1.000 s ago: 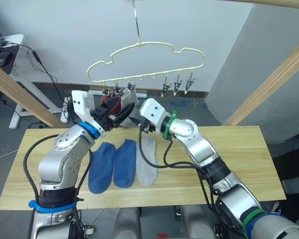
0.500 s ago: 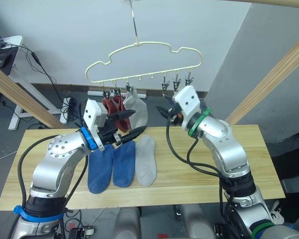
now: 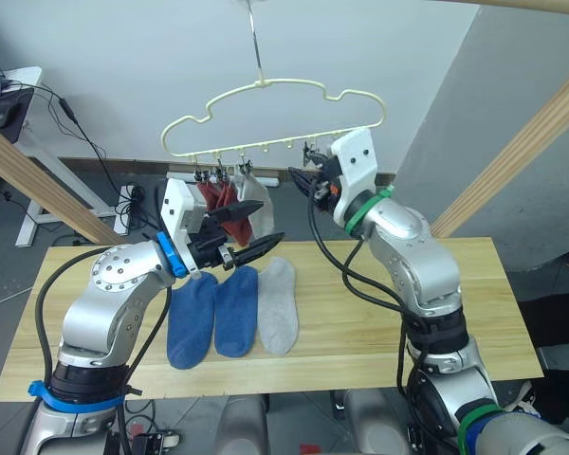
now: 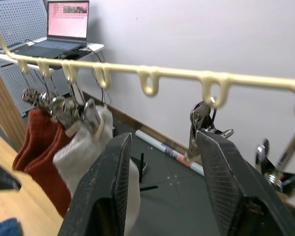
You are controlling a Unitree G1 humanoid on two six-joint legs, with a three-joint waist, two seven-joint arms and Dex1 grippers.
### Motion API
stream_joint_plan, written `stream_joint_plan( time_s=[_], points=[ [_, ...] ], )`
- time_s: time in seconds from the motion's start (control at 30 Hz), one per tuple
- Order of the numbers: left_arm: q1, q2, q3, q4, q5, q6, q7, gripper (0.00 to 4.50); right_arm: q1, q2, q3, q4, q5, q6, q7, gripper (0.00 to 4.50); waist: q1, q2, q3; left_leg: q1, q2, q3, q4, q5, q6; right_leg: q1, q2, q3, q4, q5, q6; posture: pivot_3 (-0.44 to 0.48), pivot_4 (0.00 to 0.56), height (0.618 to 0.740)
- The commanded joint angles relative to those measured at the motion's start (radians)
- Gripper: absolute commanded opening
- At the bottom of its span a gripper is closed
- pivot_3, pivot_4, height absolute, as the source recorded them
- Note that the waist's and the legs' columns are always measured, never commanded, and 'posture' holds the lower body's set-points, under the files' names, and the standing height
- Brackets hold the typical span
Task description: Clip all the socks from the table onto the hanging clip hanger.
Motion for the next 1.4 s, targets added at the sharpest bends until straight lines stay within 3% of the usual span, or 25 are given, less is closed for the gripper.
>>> stream_joint_plan(
  time_s=[0.03, 0.33, 0.43, 0.53, 0.8, 0.87, 1.4],
  points=[
    [-0.016, -0.008, -0.002, -0.025, 0.004, -0.022, 0.004, 3.41, -0.002, -0.005, 0.01, -0.072, 0.02, -0.022, 0.003, 2.16, 0.0, 0.0, 0.0, 0.0, 0.0, 0.0, 0.0, 0.0, 0.0, 0.0, 0.0, 0.0, 0.0, 0.0, 0.0, -0.05, 0.277, 0.721],
    [-0.012, -0.012, 0.0, -0.022, 0.003, -0.019, -0.007, 3.41, 0.113, -0.122, 0.053, -0.298, 0.065, 0.035, 0.076, 2.16, 0.001, 0.0, 0.0, -0.002, -0.001, -0.001, 0.0, 0.0, 0.0, 0.0, -0.001, -0.001, -0.001, 0.0, 0.0, -0.069, 0.284, 0.721],
    [-0.032, -0.014, 0.0, -0.004, 0.002, -0.018, -0.011, 3.41, 0.128, -0.139, 0.05, -0.325, 0.079, 0.058, 0.075, 2.16, 0.0, 0.0, 0.0, -0.002, 0.0, -0.001, 0.0, 0.0, 0.0, 0.0, -0.001, -0.001, -0.001, -0.001, 0.002, -0.076, 0.301, 0.721],
    [-0.039, -0.015, -0.007, 0.001, 0.006, -0.025, -0.019, 3.41, 0.148, -0.135, 0.048, -0.338, 0.076, 0.098, 0.039, 2.16, -0.002, 0.0, 0.0, -0.001, 0.0, -0.001, 0.0, 0.0, 0.0, 0.0, 0.0, -0.001, 0.0, -0.003, 0.004, -0.076, 0.284, 0.721],
    [-0.065, -0.017, -0.01, 0.017, 0.009, -0.024, -0.025, 3.41, 0.073, -0.082, -0.006, -0.211, 0.072, 0.149, -0.069, 2.16, -0.002, 0.0, 0.0, -0.001, 0.0, 0.0, 0.001, 0.0, 0.0, -0.001, 0.0, 0.0, 0.0, -0.002, 0.004, -0.066, 0.285, 0.721],
    [-0.079, -0.017, -0.012, 0.025, 0.008, -0.022, -0.027, 3.41, 0.044, -0.077, -0.019, -0.17, 0.078, 0.143, -0.074, 2.16, -0.001, 0.0, 0.0, -0.001, 0.0, 0.0, 0.001, 0.0, 0.0, -0.001, 0.0, 0.0, 0.0, -0.001, 0.002, -0.062, 0.31, 0.721],
    [-0.108, -0.021, -0.014, 0.049, 0.007, -0.027, -0.035, 3.41, -0.059, -0.028, -0.02, -0.021, 0.094, 0.091, -0.085, 2.16, -0.002, 0.0, 0.0, -0.002, 0.0, 0.0, 0.0, 0.0, 0.0, -0.001, 0.0, 0.0, -0.001, 0.0, 0.0, -0.063, 0.313, 0.721]
  ],
)
